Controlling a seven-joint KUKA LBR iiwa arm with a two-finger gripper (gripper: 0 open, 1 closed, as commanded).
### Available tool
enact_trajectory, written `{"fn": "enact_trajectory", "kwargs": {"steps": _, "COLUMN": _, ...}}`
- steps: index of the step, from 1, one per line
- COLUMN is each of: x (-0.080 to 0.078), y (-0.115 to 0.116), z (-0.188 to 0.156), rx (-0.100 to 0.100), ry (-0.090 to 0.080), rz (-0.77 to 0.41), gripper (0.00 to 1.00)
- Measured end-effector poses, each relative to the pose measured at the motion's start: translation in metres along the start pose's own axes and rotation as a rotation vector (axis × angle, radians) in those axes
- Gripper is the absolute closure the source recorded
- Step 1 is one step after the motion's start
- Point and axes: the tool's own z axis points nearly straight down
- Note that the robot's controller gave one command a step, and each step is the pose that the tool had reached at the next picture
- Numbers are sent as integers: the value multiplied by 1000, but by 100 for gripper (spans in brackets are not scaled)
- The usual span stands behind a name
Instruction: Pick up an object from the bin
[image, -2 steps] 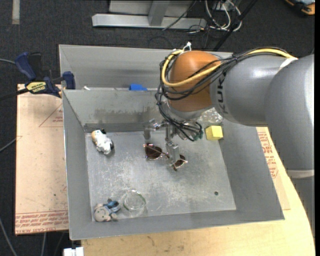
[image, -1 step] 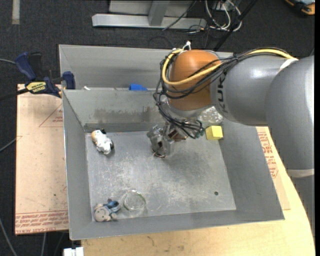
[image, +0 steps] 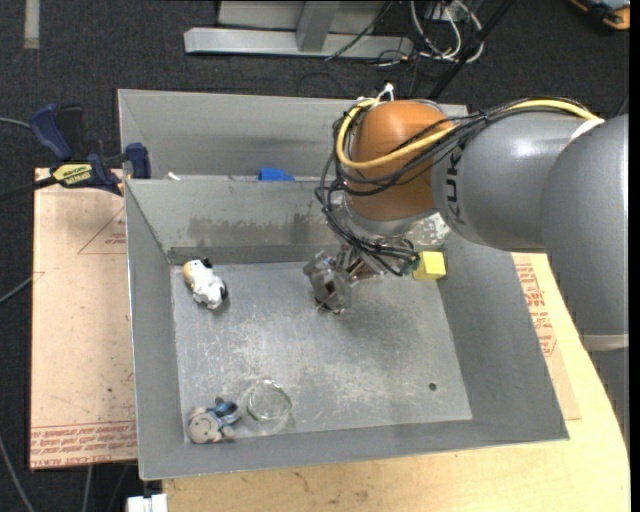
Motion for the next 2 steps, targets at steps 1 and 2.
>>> {"fn": "enact_trajectory", "kwargs": {"steps": 1, "x": 6, "y": 22, "z": -43, "rx": -5, "ry": 7, "rz": -5, "gripper": 100}}
{"fn": "enact_trajectory", "kwargs": {"steps": 2, "x": 0, "y": -2, "z": -90, "rx": 0, "ry": -2, "rz": -28, "gripper": 100}}
